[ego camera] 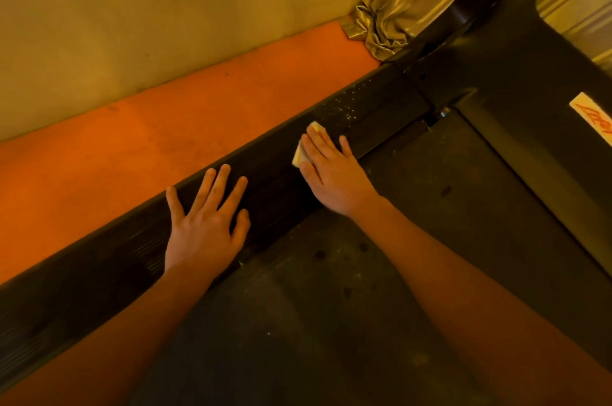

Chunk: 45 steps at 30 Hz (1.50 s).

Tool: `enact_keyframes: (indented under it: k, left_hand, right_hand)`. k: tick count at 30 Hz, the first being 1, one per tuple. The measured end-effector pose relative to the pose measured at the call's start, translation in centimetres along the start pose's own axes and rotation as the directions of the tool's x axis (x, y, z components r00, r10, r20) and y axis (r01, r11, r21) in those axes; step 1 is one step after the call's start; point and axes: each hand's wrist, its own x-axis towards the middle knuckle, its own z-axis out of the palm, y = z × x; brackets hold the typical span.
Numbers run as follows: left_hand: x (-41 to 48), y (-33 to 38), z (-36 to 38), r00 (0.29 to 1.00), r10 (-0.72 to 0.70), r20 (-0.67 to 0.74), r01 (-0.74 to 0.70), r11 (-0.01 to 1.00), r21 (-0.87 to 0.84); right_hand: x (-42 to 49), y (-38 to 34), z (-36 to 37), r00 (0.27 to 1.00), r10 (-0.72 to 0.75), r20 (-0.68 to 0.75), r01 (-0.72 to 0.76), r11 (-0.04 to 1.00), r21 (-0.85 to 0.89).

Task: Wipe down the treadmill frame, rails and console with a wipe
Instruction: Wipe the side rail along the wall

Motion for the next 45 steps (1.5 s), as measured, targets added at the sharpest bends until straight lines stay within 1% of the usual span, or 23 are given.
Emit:
enact_keyframes:
  k: [3, 5, 11, 13, 17, 20, 23, 28, 30, 33, 36, 41, 43, 45]
  left_hand:
    - [0.0, 0.0, 0.1, 1.0, 0.004, -0.007, -0.004, 1.0, 0.004]
    - [-0.1, 0.0, 0.2, 1.0, 0.003, -0.016, -0.003, 1.0, 0.011]
    - [0.1, -0.1, 0.1, 1.0, 0.01, -0.005, -0.01, 1.0, 0.013]
    - [0.1, -0.3, 0.0, 1.0, 0.007, -0.001, -0.007, 1.0, 0.014]
    - [0.1, -0.1, 0.0, 1.0, 0.02, -0.011, -0.02, 1.0, 0.009]
    - [0.1, -0.2, 0.0, 1.0, 0.023, -0.018, -0.022, 1.0, 0.003]
    - [0.0, -0.3, 0.2, 1.0, 0.02, -0.014, -0.02, 1.0, 0.018]
    - [0.1, 0.0, 0.1, 1.0, 0.017, -0.019, -0.017, 1.0, 0.014]
    - [0.1, -0.1, 0.0, 1.0, 0.016, -0.015, -0.016, 1.0, 0.022]
    - [0.0, -0.1, -0.1, 0.999, 0.024, -0.026, -0.024, 0.999, 0.023]
    - [0.0, 0.0, 0.0, 0.999, 0.029, -0.036, -0.029, 1.0, 0.001]
    - [0.0, -0.2, 0.0, 1.0, 0.014, -0.001, -0.014, 1.0, 0.008]
    - [0.0, -0.3, -0.1, 1.0, 0.005, 0.011, -0.005, 1.0, 0.018]
    - [0.2, -0.2, -0.1, 1.0, 0.004, 0.017, -0.005, 1.0, 0.022]
  right_hand:
    - [-4.4, 1.2, 0.9, 1.0, -0.005, 0.0, 0.005, 1.0, -0.005]
    - [-4.6, 1.7, 0.7, 1.0, 0.002, 0.015, -0.001, 0.999, -0.036]
    - [3.2, 0.2, -1.1, 1.0, 0.019, 0.015, -0.019, 0.999, -0.038]
    - [3.6, 0.3, -1.3, 1.0, -0.002, 0.02, 0.003, 0.999, -0.051]
    - [-2.3, 2.1, -0.5, 1.0, -0.019, -0.007, 0.018, 0.999, -0.032]
    - [-4.5, 3.0, -0.3, 1.0, 0.004, 0.031, -0.002, 0.997, -0.074]
    - [-1.3, 2.3, -1.3, 1.0, -0.001, 0.027, 0.003, 0.995, -0.099]
    - [4.8, 0.8, -1.8, 0.998, 0.056, -0.014, -0.057, 0.998, -0.039]
    - [4.3, 0.8, -1.6, 0.998, 0.052, -0.023, -0.052, 0.998, -0.027]
    - [0.9, 1.5, -1.1, 0.999, 0.032, -0.031, -0.032, 0.999, 0.003]
    - [-1.9, 2.5, -0.2, 0.999, 0.04, -0.036, -0.041, 0.999, -0.014]
    - [3.2, 2.3, -1.6, 0.999, 0.038, -0.009, -0.038, 0.998, -0.051]
    - [5.0, 2.0, -2.2, 0.998, 0.057, -0.001, -0.057, 0.998, -0.037]
    - [4.7, 1.6, -2.4, 0.998, 0.059, 0.006, -0.059, 0.998, -0.016]
